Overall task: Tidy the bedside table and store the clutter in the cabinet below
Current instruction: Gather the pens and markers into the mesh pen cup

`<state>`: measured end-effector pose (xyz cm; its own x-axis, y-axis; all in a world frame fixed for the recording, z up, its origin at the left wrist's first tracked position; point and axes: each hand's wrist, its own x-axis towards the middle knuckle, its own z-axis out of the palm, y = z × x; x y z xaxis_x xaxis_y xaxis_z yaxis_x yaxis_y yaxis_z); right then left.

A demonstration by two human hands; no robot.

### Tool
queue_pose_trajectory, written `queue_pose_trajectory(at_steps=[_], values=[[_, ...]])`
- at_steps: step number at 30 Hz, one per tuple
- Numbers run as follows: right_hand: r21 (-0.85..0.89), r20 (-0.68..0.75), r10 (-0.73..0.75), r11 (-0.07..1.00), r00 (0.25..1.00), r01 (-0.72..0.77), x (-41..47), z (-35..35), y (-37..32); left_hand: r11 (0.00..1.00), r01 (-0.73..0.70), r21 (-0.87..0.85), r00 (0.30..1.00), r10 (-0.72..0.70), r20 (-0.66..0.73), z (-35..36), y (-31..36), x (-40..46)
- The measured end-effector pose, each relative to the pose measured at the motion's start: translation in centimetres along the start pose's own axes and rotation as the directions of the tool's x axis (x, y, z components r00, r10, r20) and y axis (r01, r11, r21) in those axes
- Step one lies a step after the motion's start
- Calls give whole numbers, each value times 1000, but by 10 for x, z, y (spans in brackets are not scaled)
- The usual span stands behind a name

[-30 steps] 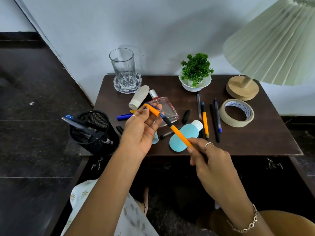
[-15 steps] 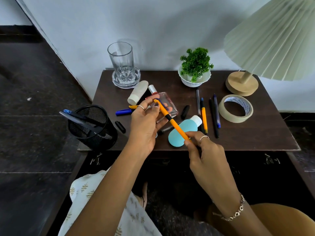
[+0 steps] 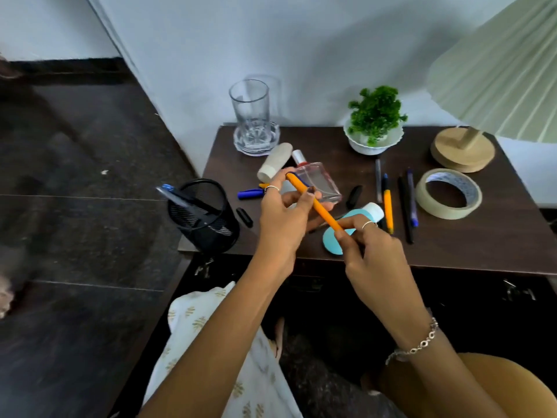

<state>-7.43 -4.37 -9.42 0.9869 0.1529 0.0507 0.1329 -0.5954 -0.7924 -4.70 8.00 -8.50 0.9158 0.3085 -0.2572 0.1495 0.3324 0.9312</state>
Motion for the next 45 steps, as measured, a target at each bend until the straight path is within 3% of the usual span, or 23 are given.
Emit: queue_pose_trajectory(at_steps=[3,6,9,12,16,20,25,28,31,37,41,45], values=[[63,52,-64,996,997,60,1,6,-5,974,-209,84,978,208,26,-17,18,-9],[96,65,-83,992,994,76,-5,12,-11,905,-403,140,913,409,-16,-49,51,-19],[69,72,-93,994,993,88,-10,12,-12,819,-488,300,838,537,-102,-94,86,-17],[36,72,-81,996,994,79,-9,10,-10,737,-441,512,809,573,-129,-131,101,-4],[40,36,-55,998,998,53,-7,9,-7,601,-337,725,828,555,-75,-145,94,16],[26,28,-40,999,999,40,-4,10,-5,375,-264,889,852,522,33,-142,82,27],[-22,40,-38,999,998,38,-1,11,-4,73,-226,971,852,499,161,-140,73,33],[-73,26,-56,996,998,57,3,7,-1,-5,-216,976,830,526,186,-130,70,29],[-163,-86,-66,985,994,52,18,0,11,-79,-239,968,771,590,239,-114,72,25],[-394,-293,37,906,955,-156,55,-17,50,-63,-461,885,719,558,414,-71,55,23],[-459,-262,149,850,953,-259,60,-15,60,-14,-493,870,758,483,438,-50,32,27],[-433,-226,221,850,949,-301,62,-13,57,69,-446,892,818,435,376,-46,17,34]])
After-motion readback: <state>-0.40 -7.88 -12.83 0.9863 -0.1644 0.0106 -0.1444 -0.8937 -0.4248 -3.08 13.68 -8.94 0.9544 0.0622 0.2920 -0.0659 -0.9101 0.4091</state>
